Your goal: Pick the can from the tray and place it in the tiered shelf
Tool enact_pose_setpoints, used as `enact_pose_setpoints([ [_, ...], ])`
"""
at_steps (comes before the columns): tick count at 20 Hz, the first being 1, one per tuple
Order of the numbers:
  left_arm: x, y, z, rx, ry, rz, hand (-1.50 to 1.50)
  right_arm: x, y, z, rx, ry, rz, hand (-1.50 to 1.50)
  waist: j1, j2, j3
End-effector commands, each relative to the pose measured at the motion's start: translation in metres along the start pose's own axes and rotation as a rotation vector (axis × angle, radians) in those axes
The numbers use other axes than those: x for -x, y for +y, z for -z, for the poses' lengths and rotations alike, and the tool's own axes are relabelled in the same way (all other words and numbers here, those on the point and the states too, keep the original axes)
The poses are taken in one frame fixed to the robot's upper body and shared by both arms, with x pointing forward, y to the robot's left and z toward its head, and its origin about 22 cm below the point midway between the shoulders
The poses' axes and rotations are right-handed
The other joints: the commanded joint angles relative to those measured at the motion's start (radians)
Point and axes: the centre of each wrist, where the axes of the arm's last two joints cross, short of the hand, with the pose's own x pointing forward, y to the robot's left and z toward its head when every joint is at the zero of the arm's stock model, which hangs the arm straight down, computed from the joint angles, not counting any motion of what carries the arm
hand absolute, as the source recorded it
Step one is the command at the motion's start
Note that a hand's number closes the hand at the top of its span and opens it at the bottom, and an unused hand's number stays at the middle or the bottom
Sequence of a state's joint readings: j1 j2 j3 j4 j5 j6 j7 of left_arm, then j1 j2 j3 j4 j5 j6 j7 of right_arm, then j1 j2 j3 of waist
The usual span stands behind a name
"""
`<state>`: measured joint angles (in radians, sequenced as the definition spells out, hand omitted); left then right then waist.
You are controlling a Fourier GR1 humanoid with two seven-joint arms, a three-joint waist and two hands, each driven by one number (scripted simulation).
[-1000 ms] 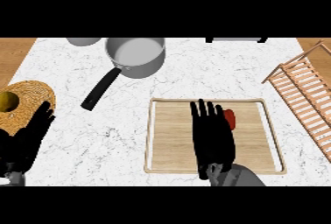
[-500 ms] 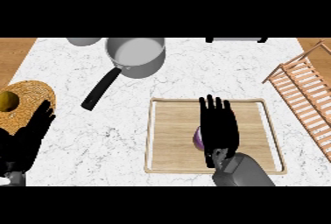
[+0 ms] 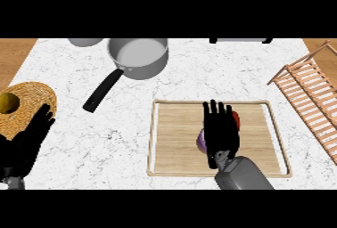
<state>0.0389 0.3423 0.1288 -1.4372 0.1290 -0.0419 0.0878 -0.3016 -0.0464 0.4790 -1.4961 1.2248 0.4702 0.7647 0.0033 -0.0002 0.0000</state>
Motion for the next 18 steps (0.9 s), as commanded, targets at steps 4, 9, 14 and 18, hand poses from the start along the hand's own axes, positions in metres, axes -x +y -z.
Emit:
enact_pose_setpoints([
  [4, -0.004, -0.01, 0.007, 0.001, -0.012, -0.001, 0.0, 0.021, 0.013, 0.013, -0.035, 0.023, 0.031, 1.5, -0.002, 0.0, 0.0],
  [9, 0.008, -0.009, -0.008, 0.006, 0.001, -0.008, 0.0, 0.025, 0.03, 0.022, -0.036, -0.023, -0.012, 1.5, 0.0, 0.0, 0.0],
  [14, 0.007, 0.0, -0.013, 0.017, -0.005, -0.006, 0.0, 0.005, 0.034, 0.017, 0.039, -0.04, -0.037, 1.5, 0.002, 0.0, 0.0],
  [18, 0.003, -0.001, 0.013, -0.006, -0.018, 0.002, 0.0, -0.006, 0.012, 0.0, 0.148, -0.082, -0.031, 1.5, -0.003, 0.0, 0.0],
])
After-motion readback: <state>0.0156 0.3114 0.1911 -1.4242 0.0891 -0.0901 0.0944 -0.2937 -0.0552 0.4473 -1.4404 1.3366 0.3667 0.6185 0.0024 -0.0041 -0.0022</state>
